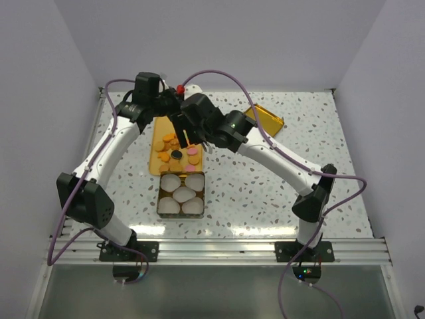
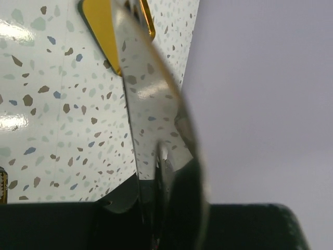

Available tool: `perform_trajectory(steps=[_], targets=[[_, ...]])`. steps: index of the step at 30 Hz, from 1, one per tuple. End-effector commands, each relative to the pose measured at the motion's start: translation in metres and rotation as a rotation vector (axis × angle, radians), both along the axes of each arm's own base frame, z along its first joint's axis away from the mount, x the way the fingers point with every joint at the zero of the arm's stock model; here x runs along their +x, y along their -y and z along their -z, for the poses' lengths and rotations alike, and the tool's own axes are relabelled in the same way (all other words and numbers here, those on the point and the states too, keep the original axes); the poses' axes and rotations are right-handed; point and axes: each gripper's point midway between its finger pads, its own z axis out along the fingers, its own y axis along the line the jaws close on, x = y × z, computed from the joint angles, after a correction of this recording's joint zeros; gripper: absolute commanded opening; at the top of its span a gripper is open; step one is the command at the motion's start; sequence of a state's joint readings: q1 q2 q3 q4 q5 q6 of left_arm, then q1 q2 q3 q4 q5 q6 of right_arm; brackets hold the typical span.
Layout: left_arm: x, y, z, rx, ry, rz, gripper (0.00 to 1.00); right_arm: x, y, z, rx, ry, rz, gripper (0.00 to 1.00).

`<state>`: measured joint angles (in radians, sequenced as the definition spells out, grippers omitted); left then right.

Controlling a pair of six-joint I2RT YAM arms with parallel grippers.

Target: Pack the cookies

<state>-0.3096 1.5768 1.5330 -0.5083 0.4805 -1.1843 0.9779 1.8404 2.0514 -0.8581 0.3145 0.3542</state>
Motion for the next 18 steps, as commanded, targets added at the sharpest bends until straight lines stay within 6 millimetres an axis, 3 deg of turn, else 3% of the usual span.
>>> perform_trajectory(steps=[1,13,18], targets=[[-0.003,-0.004,-0.014,0.046,0.024,0.02,0.03,-0.002,0.005,-0.007,-0.108,0.055,0.011,0.73],[-0.006,-0.015,-0.013,0.149,0.006,0.025,0.17,-0.005,0.015,0.022,-0.253,0.045,0.049,0.27],[-0.007,-0.018,-0.018,0.163,0.029,0.026,0.46,-0.007,0.014,0.024,-0.227,0.028,0.063,0.24]])
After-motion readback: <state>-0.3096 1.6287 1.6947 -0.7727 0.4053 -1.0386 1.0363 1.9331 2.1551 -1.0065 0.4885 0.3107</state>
